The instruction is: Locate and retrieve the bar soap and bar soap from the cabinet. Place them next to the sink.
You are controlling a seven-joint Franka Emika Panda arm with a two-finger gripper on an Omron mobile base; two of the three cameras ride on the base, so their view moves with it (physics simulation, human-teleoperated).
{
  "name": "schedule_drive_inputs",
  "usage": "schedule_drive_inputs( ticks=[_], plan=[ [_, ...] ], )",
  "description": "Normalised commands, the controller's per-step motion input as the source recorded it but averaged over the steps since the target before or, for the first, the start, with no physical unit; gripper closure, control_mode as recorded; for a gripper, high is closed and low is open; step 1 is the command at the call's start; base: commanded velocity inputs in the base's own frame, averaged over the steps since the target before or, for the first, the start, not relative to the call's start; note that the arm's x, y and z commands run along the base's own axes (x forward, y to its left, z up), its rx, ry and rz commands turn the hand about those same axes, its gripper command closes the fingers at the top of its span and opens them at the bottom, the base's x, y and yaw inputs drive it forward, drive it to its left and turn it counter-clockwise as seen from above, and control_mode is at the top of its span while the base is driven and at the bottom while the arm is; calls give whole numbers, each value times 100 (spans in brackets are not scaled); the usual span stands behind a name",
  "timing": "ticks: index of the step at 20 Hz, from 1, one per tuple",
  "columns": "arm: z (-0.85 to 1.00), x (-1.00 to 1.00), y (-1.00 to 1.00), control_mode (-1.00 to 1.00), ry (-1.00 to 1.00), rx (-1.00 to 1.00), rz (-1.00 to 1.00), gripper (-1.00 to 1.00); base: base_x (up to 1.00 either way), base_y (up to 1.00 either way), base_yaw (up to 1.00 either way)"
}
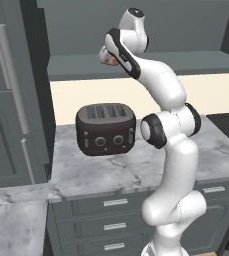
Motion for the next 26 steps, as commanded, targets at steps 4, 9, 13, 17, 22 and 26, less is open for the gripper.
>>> schedule_drive_inputs(
  ticks=[4,9,13,17,22,26],
  plan=[
    [-25,0,12,-100,6,0,13,-100,0,0,0],
    [-30,0,3,-100,5,0,8,-100,0,0,0],
    [-30,-1,0,-100,1,0,5,-100,0,0,0],
    [-34,-7,0,-100,3,1,5,100,0,0,0],
    [-32,-14,0,-100,1,1,2,100,0,0,0],
    [-1,-25,0,-100,-3,0,-5,100,0,0,0]
  ],
)
